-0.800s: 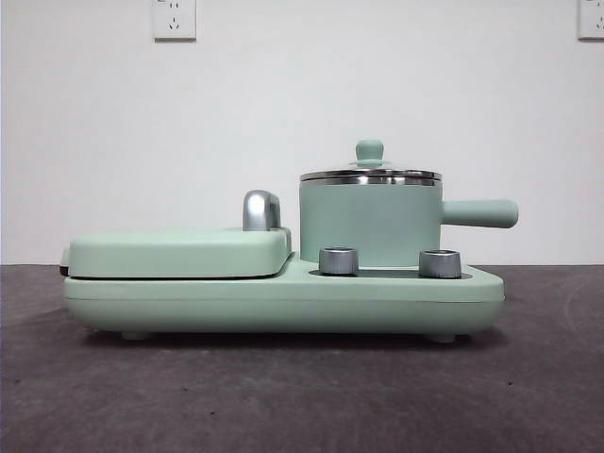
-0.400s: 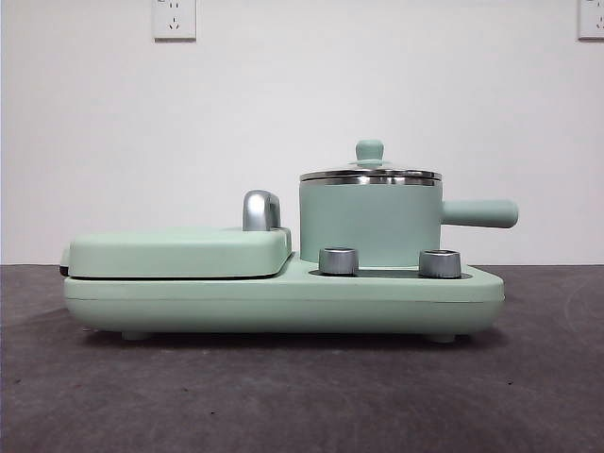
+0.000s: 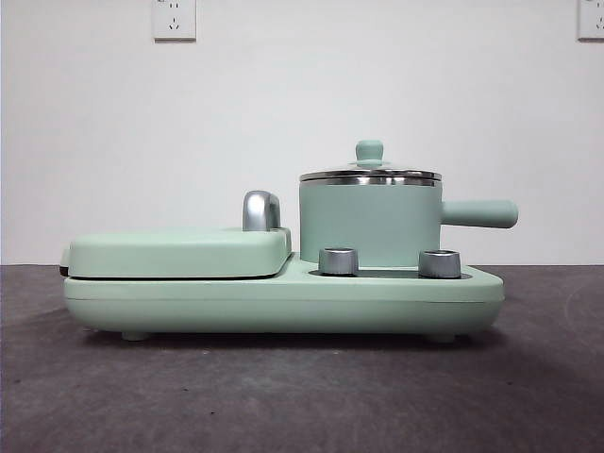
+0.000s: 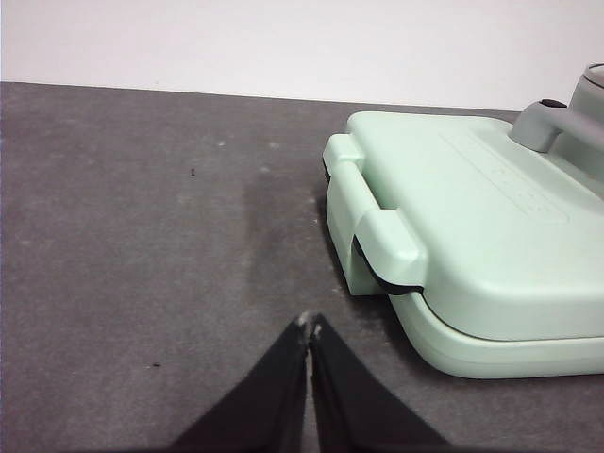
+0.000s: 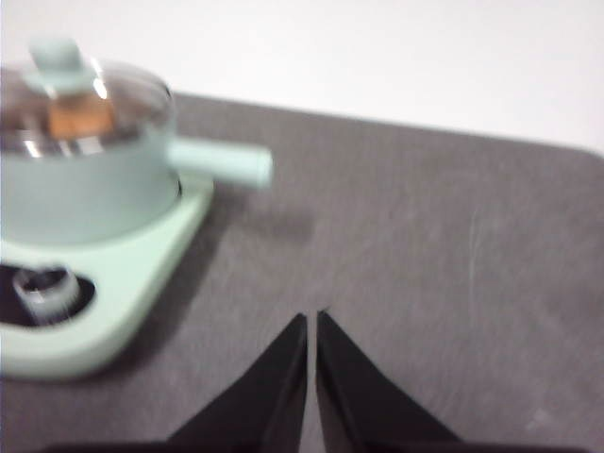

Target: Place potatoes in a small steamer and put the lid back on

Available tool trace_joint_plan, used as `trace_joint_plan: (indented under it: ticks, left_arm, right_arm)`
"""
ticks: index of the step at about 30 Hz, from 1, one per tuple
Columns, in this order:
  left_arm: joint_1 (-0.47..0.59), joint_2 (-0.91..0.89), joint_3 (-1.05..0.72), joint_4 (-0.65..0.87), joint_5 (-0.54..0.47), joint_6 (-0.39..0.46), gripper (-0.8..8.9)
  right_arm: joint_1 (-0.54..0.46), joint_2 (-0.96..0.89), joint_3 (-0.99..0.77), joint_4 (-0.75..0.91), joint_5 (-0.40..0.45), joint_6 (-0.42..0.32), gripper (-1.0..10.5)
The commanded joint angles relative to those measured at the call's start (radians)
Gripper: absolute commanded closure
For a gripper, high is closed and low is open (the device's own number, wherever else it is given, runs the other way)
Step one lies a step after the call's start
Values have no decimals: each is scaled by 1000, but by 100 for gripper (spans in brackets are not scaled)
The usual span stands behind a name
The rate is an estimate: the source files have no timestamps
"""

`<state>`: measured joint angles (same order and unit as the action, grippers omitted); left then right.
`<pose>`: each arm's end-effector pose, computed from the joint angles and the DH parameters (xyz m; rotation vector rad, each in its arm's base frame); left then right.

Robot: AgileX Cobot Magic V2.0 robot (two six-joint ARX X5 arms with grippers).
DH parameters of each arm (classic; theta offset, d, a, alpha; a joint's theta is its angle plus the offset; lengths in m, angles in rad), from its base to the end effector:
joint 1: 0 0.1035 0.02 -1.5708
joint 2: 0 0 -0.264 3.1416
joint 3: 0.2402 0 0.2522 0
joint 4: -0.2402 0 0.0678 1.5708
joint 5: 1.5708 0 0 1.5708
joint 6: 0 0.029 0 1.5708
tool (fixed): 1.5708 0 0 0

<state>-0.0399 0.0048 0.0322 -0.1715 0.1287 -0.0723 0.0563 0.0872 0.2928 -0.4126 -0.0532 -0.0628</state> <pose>0.0946 -0.0075 0.1576 -0.0784 0.1501 -0.1630 0.0790 0.0060 0.2153 -0.0628 0.2036 0.1156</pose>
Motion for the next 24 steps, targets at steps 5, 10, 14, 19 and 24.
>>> trace_joint_plan:
  ticks: [5, 10, 14, 19, 24]
  left_arm:
    - [0, -2, -19, 14, -2, -3, 807]
    - [0, -2, -18, 13, -2, -3, 807]
    - [0, -2, -18, 14, -2, -3, 807]
    - [0, -2, -18, 14, -2, -3, 807]
    - [0, -2, -18, 14, -2, -3, 807]
  right_arm:
    - [-22, -84, -222, 183, -25, 11, 934]
    - [-23, -84, -281, 254, -26, 23, 934]
    - [-22, -84, -281, 278, -24, 18, 934]
    - [-23, -84, -281, 307, -25, 26, 934]
    - [-20, -84, -281, 315, -25, 26, 934]
